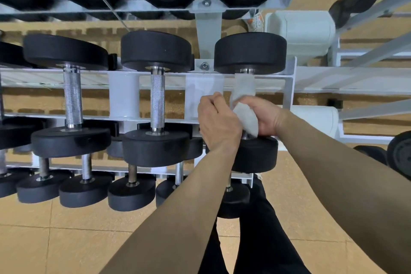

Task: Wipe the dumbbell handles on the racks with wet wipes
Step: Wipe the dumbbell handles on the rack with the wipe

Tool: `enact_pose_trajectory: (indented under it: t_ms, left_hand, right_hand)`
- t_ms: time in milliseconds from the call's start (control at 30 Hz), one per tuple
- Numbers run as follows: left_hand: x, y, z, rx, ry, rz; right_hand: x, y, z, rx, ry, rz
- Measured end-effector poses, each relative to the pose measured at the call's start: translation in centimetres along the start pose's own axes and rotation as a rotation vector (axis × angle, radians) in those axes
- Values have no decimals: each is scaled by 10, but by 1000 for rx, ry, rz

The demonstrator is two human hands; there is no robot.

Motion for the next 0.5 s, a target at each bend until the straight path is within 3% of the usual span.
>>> enact_pose_trajectory:
  t_ms: [67,133,200,267,367,500]
  left_hand:
    - [1,-1,-1,-3,-12,-9]
    - [2,-1,-2,-14,-13,-2]
    - [2,-2,-2,-27,-17,-2]
    - [2,-4,-2,-30,-24,-7]
    - [1,-3,-1,-40,-20,4]
    - [1,-12,-2,-121,-46,95]
  right_hand:
    - [-2,6,11,-31,130,185]
    - [-7,2,15,-107,395,312]
    - [-9,-6,18,-199,642,287]
    - [-4,-16,23,-293,760,143]
    - [9,-31,28,-362,695,-32]
    - [11,-16,47,-394,540,31]
Point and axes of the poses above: each hand's wrist, its own z-axis away from the middle knuckle, its own x-axis out of the palm, y = z × x, the point moved 7 cm from there along -z, towards the middle knuckle, and after that the axes turned 10 degrees about x, right-handed, at the moved point
